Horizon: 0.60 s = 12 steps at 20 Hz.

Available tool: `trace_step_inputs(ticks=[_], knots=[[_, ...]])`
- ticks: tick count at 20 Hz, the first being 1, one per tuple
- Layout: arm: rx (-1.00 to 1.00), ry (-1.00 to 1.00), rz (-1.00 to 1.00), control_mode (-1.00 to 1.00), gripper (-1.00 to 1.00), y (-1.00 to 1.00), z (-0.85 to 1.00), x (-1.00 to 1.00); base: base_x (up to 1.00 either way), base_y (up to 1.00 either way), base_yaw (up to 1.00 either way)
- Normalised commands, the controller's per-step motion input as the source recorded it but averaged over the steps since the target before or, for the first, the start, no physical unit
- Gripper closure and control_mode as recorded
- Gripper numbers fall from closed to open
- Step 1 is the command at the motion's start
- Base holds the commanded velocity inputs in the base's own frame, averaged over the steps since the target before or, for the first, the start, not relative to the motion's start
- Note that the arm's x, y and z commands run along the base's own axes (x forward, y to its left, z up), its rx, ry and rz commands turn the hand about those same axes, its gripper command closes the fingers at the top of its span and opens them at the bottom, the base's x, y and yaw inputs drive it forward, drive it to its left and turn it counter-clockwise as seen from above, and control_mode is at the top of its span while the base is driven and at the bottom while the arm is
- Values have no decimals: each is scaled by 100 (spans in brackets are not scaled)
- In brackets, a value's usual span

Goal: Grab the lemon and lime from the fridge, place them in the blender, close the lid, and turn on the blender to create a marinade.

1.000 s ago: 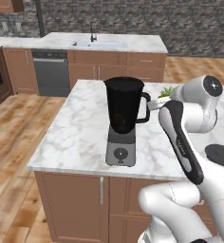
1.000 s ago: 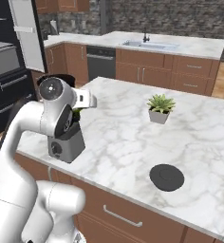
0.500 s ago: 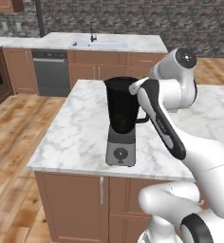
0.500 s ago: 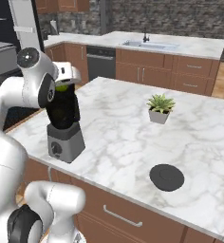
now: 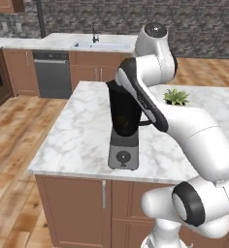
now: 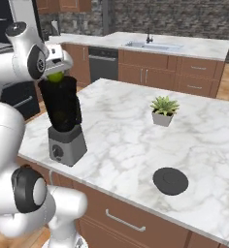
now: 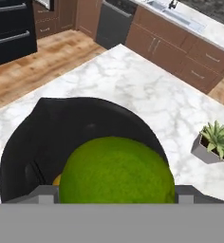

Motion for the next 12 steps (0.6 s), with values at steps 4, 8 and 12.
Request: trace_step_inputs(ticks=[4, 8, 12], knots=[[0, 3, 0, -100, 100, 0, -9, 29, 0, 0, 0], [0, 2, 2, -100, 100, 0, -37, 21, 0, 0, 0], [0, 1, 2, -100, 100, 0, -49, 19, 0, 0, 0]])
